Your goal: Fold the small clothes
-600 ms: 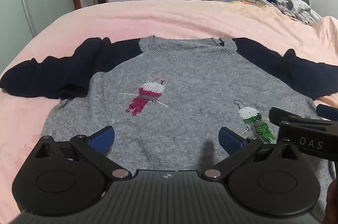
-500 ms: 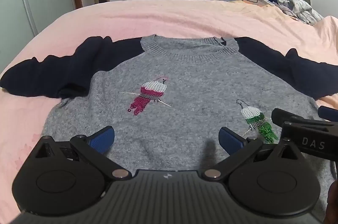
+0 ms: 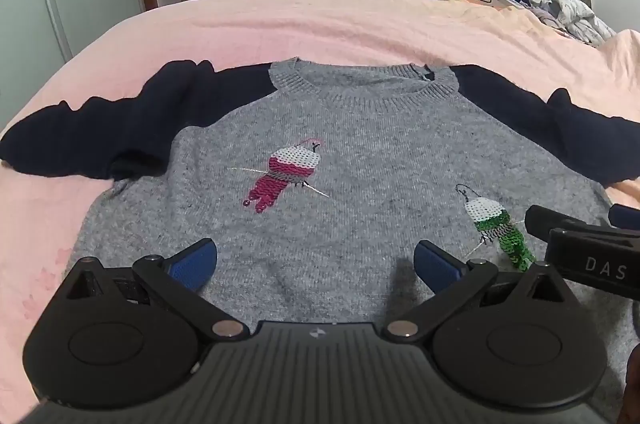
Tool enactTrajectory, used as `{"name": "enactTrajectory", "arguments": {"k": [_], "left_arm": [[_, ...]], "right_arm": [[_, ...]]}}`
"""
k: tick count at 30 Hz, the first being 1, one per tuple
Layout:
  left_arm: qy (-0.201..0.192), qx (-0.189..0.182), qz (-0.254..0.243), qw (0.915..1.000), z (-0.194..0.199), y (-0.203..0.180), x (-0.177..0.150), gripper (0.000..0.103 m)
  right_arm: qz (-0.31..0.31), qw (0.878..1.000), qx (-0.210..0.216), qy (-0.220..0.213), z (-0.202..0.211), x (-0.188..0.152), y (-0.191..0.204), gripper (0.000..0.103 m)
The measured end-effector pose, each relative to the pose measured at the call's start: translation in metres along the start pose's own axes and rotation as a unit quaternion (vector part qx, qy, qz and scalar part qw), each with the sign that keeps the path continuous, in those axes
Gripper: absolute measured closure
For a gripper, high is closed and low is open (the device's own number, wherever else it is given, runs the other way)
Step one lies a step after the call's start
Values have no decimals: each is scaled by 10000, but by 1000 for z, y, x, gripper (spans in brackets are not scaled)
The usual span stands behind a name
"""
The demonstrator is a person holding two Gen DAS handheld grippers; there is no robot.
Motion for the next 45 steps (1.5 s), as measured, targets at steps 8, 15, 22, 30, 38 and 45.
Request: {"name": "enactTrajectory", "arguments": {"k": [8, 15, 22, 30, 38, 45], "left_arm": [[38, 77, 11, 10000, -4, 2, 0, 0], [36, 113, 10, 9999, -4, 3, -2, 0], [52, 102, 55, 9999, -5, 4, -2, 0], [3, 253, -30, 9997, -4, 1, -3, 0], [-24, 276, -35, 9996, -4, 1, -2, 0], [14, 295, -44, 9996, -4, 0, 0, 0]], "right_arm": [[-14, 10000, 9, 15, -1, -2, 0, 0], [-2, 10000, 6, 30, -2, -3, 1, 0], [-3, 10000, -1, 27, -3, -3, 1, 0], [-1, 10000, 14, 22, -4, -3, 1, 0], [11, 10000, 14, 14, -5, -2, 0, 0], [22, 10000, 15, -6, -5, 0, -1, 0]]}}
Point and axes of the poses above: each gripper's, at about its wrist camera, not at the fingertips, and z roughly against the way its jaws point, y to its left, x to its top, the point moved 1 cm from there along -z, roughly the way its jaws point, and after that the axes turned 11 degrees about y, right-handed, at the moved point
